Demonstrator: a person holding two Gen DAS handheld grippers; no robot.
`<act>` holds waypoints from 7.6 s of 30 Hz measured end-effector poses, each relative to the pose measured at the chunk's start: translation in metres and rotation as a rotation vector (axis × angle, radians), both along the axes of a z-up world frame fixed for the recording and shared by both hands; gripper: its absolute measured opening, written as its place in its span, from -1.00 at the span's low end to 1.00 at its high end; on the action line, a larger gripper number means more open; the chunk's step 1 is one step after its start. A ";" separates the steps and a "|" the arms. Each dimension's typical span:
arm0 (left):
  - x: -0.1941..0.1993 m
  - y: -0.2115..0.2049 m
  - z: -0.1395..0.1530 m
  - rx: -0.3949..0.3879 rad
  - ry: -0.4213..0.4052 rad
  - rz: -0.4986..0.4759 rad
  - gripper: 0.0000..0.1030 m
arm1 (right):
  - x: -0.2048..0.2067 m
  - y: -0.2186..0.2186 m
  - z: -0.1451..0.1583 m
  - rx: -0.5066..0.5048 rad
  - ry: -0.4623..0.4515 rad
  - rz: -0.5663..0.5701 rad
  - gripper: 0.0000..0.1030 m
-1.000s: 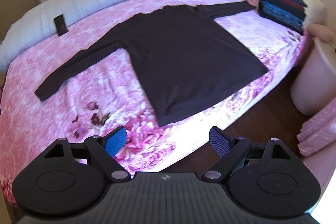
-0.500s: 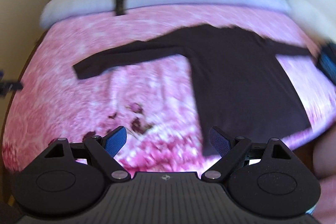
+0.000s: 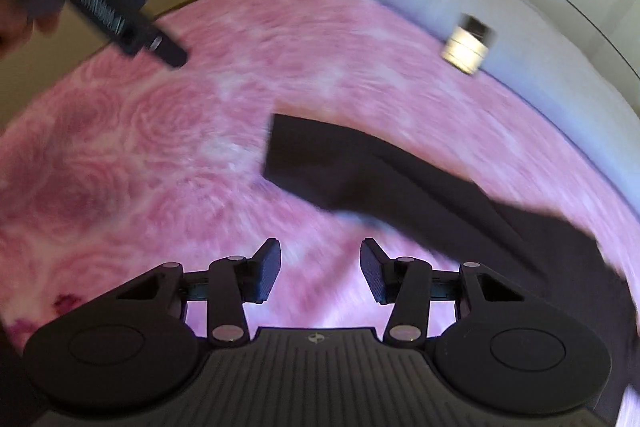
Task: Fold clothes
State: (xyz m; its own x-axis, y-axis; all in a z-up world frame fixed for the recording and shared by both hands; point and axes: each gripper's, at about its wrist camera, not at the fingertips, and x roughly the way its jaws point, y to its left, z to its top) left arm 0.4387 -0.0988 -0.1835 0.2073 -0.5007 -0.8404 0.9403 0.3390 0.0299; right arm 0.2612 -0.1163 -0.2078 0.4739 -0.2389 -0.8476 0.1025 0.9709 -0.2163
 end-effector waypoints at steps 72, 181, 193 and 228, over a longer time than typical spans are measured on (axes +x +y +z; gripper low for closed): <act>-0.451 -0.576 -0.122 0.122 -0.086 -0.414 0.97 | -0.467 -0.615 -0.075 0.342 -0.457 -1.234 -0.60; -0.486 -0.630 -0.133 -0.105 0.435 0.156 -0.96 | -0.499 -0.784 -0.113 -0.037 -0.133 -0.636 0.19; -0.474 -0.613 -0.054 -0.253 0.407 0.151 -0.96 | -0.502 -0.780 -0.126 -0.073 -0.107 -0.427 0.49; -0.488 -0.611 -0.113 0.042 0.098 0.008 -0.24 | -0.440 -0.885 -0.114 0.046 -0.209 -0.597 0.04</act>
State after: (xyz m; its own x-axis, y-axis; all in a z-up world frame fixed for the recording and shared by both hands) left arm -0.0496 -0.7094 -0.2962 0.1272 -0.4633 -0.8770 0.9368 0.3468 -0.0474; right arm -0.1792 -1.0015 -0.3215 0.4269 -0.4788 -0.7671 0.6652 0.7409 -0.0922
